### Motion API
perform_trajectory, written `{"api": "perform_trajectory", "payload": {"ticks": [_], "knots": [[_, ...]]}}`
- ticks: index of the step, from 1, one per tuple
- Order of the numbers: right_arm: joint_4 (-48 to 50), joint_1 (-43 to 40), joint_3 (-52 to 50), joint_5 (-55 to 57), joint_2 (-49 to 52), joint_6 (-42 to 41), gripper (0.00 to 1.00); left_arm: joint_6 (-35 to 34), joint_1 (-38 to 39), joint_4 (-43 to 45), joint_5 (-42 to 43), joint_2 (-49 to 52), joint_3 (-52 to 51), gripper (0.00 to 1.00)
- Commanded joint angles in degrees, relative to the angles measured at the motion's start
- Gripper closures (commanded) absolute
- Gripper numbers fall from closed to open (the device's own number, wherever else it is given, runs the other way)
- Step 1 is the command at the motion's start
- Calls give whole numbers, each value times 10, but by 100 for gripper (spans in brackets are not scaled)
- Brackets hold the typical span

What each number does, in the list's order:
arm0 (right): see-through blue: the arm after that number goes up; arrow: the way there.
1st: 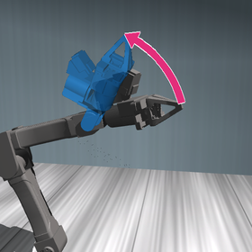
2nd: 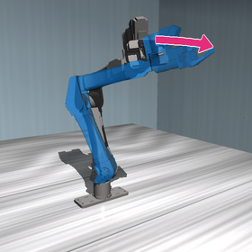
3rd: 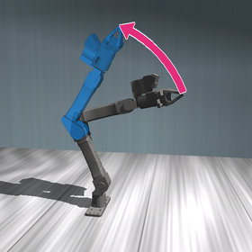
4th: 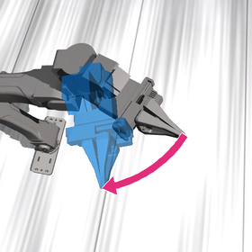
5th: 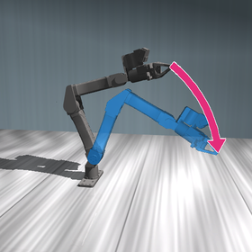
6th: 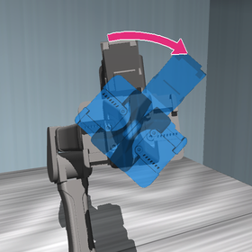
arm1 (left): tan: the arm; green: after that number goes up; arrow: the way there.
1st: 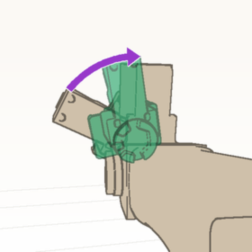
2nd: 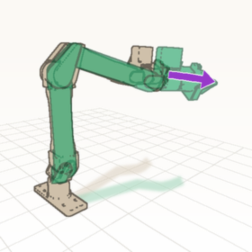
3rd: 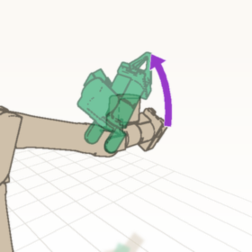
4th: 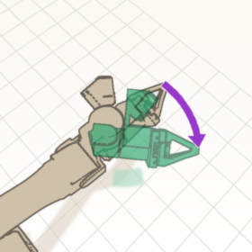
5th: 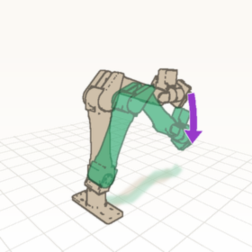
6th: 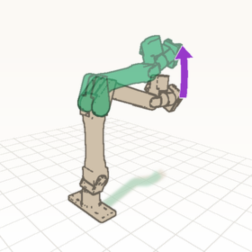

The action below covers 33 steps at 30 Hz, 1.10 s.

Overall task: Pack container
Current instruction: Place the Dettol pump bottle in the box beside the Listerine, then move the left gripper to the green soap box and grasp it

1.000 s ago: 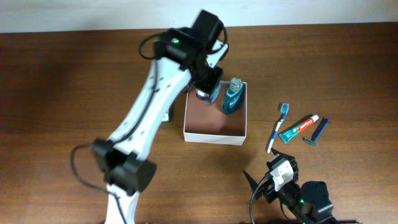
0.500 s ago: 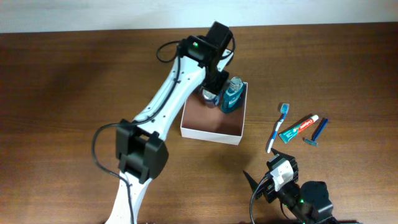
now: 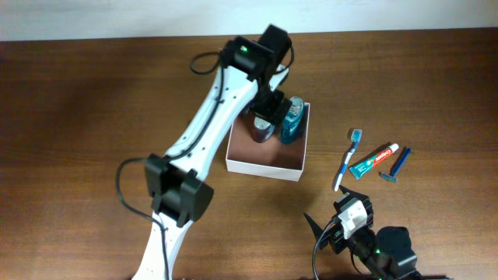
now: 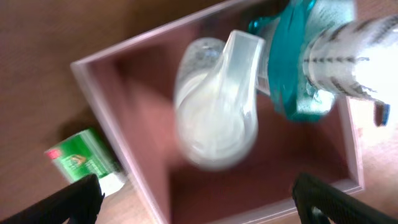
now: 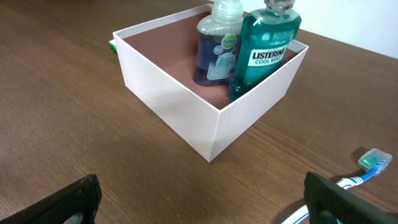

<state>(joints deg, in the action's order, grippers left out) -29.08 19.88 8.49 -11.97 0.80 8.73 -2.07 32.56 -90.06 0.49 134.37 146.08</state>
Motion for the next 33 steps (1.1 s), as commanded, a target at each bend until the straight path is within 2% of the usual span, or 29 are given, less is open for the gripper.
{"api": "perform_trajectory", "payload": {"ticks": [1,3,17,22,26,29,33], "knots": [[0,-5,-3,-5,-5,-7,1,-14,-7,-39,-55,-75,65,1],[0,-5,-3,-5,-5,-7,1,-14,-14,-67,-77,-94,81,1],[0,-5,-3,-5,-5,-7,1,-14,-116,-66,-83,-305,77,1],[0,-5,-3,-5,-5,-7,1,-13,-156,-66,-83,-353,63,1],[0,-5,-3,-5,-5,-7,1,-14,-185,-66,-82,-358,8,1],[0,-5,-3,-5,-5,-7,1,-57,-195,-61,-82,-345,-73,1],[0,-5,-3,-5,-5,-7,1,-90,-195,10,-71,-314,-216,1]]}}
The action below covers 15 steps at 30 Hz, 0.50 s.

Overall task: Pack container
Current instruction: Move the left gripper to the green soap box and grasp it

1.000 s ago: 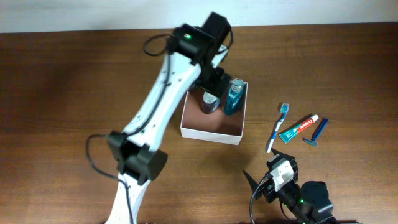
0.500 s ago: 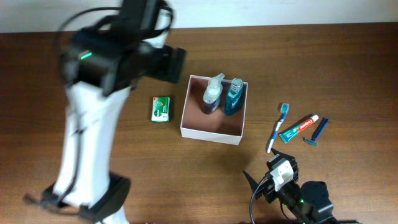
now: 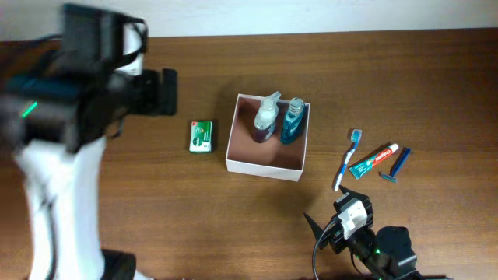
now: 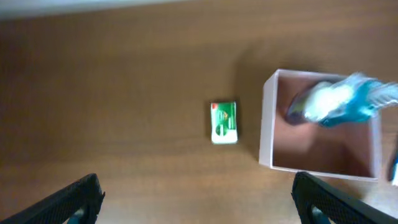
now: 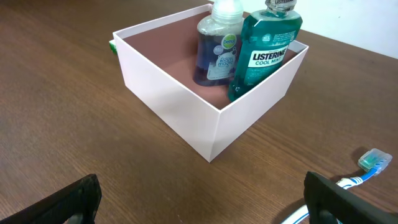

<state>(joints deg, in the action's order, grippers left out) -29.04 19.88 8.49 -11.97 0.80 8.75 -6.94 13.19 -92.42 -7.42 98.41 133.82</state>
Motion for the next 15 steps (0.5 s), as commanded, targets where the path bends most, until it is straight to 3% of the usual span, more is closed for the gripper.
{"api": "perform_trajectory", "payload": {"ticks": [1,6,15], "knots": [[-1,-5,-3,-5,-5,-7,1,-42,-2,55,23,53,-123,1],[-1,-5,-3,-5,-5,-7,1,-42,-2,182,61,111,-264,1],[-1,-5,-3,-5,-5,-7,1,-41,-2,259,63,250,-323,2]]}}
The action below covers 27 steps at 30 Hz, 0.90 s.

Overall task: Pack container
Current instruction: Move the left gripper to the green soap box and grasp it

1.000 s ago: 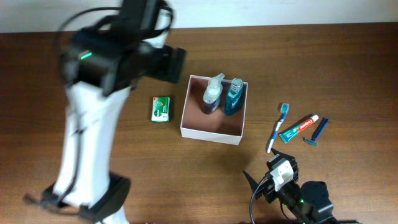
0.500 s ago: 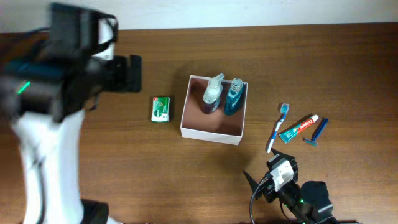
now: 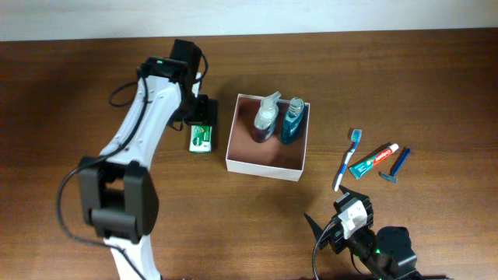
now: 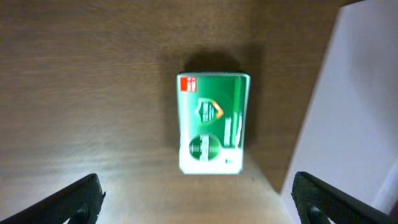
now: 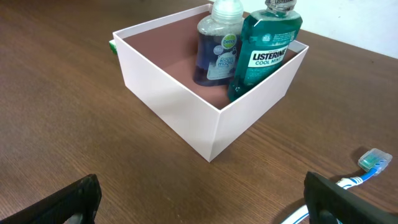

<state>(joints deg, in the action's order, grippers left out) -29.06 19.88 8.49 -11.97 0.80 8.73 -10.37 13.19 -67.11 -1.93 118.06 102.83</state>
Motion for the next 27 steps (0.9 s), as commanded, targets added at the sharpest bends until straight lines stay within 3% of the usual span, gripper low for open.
{"api": "perform_trajectory", "payload": {"ticks": [1,5,9,12,14,16,20,27], "knots": [[-1,-5,-3,-5,-5,-7,1,-6,-2,7,14,69,-13,4],[-1,-5,-3,-5,-5,-7,1,2,-2,5,45,121,-13,16],[-1,-5,-3,-5,-5,-7,1,3,-2,8,45,139,-13,20],[-1,-5,-3,-5,-5,-7,1,8,-2,12,46,139,-13,33],[-1,-5,-3,-5,-5,-7,1,8,-2,10,46,139,-13,52],[-1,-5,-3,-5,-5,-7,1,8,-2,3,46,137,-11,62],[-1,-5,-3,-5,-5,-7,1,10,-2,-35,45,128,18,72],[-1,-5,-3,-5,-5,-7,1,28,3,-163,53,67,160,78]]}}
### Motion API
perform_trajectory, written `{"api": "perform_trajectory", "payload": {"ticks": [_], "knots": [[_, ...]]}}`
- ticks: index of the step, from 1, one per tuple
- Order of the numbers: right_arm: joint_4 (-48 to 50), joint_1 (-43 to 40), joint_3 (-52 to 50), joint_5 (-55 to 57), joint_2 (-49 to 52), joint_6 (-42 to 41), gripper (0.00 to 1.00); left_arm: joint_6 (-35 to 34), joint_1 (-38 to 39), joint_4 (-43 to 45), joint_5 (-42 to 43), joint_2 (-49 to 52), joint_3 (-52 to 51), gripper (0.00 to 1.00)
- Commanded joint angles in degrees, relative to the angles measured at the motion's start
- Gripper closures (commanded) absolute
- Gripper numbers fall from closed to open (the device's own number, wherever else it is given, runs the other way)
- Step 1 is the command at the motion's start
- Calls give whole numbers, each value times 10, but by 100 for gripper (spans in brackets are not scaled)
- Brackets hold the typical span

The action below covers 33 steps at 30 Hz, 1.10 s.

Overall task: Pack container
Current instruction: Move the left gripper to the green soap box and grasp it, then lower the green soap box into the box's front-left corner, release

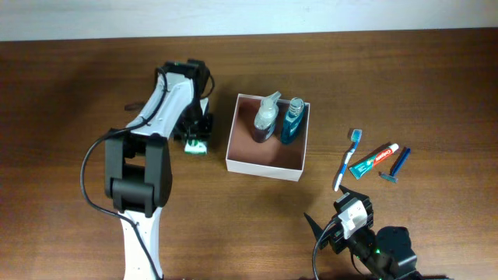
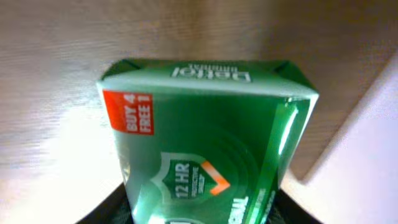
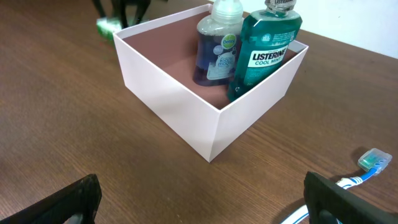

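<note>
The white container [image 1: 264, 166] holds a clear soap bottle [image 1: 264, 120] and a teal mouthwash bottle [image 1: 292, 120]; both also stand in the container [image 3: 186, 118] in the right wrist view. A green soap box [image 1: 194, 145] lies just left of it, and my left gripper [image 1: 196, 131] is down over it. Up close the green box [image 2: 205, 143] fills the space between the dark fingers, which press its two sides. In the right wrist view it is a green blur [image 3: 107, 25]. My right gripper [image 1: 320, 232] rests open near the front edge.
A toothbrush [image 1: 346, 159], a toothpaste tube [image 1: 375, 161] and a blue razor [image 1: 397, 166] lie on the wooden table right of the container. The toothbrush head [image 3: 373, 160] shows near my right gripper. The left arm stretches from the front left up to the box.
My left gripper has dropped from above the green soap box down onto it, and its fingers now sit against its sides. The box looks shifted and blurred in the right wrist view. The right arm is unmoved.
My left gripper stood open over the container, right above the two bottles. Then the arm was swung far left and high, the green box lying beside the container. Then it hovered open above that box, and now it is shut on it.
</note>
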<state>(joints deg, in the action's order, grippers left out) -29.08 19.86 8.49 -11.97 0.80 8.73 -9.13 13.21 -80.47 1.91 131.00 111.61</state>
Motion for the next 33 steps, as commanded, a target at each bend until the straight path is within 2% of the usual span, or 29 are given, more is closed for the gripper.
{"api": "perform_trajectory", "payload": {"ticks": [1,3,6,12,20,21,28,33], "knots": [[0,-4,-3,-5,-5,-7,1,21,7,-50,18,-74,101,79],[0,-4,-3,-5,-5,-7,1,22,25,-79,28,-103,167,79],[0,-4,-3,-5,-5,-7,1,21,50,-66,33,-130,195,79],[0,-4,-3,-5,-5,-7,1,10,98,-34,32,-126,182,78],[0,-4,-3,-5,-5,-7,1,-16,125,-17,30,-50,141,78],[0,-4,-3,-5,-5,-7,1,-16,127,-17,31,-43,141,74],[0,-4,-3,-5,-5,-7,1,-16,130,3,33,-16,141,66],[0,-4,-3,-5,-5,-7,1,-30,132,-2,33,-4,140,65]]}}
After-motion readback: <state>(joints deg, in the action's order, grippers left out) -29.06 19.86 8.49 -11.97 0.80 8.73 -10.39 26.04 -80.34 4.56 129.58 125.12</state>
